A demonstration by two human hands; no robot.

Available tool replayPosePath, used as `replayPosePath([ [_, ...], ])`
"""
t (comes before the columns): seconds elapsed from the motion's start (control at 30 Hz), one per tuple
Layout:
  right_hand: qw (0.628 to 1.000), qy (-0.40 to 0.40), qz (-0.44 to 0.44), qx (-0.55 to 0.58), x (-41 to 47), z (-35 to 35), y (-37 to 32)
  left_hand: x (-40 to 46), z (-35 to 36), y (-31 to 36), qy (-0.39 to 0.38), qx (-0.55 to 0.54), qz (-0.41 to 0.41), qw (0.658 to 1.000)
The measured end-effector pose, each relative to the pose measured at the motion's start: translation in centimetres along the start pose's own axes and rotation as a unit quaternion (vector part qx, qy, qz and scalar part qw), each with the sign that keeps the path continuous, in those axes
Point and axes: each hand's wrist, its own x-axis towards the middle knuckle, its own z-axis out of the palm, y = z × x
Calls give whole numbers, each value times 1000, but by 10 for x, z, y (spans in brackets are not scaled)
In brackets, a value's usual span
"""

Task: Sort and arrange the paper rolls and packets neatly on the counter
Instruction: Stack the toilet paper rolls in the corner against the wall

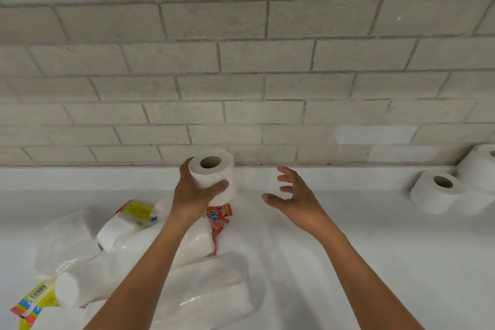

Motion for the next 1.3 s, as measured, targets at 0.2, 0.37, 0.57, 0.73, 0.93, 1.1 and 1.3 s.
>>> replayPosePath([
  [0.2, 998, -63, -11, 2, -20, -48, 14, -47, 62, 36, -153, -64, 50, 985],
  [0.37, 997, -67, -35, 17, -47, -109, 28, -83, 120, 66, -249, -45, 85, 964],
  [0.57, 997, -69, -33, 31, -78, -179, 58, -120, 185, 97, -330, -34, 100, 938],
  [0.73, 998, -34, -19, 43, -96, -231, 91, -142, 233, 110, -376, -42, 84, 922],
  [0.93, 995, 51, -3, 80, -96, -279, 135, -156, 283, 118, -356, -44, 61, 932],
  [1.1, 984, 152, 15, 87, -74, -322, 162, -158, 299, 113, -324, -19, 38, 945],
  [1.3, 952, 300, 39, 49, -29, -358, 194, -156, 298, 94, -300, 12, 1, 954],
])
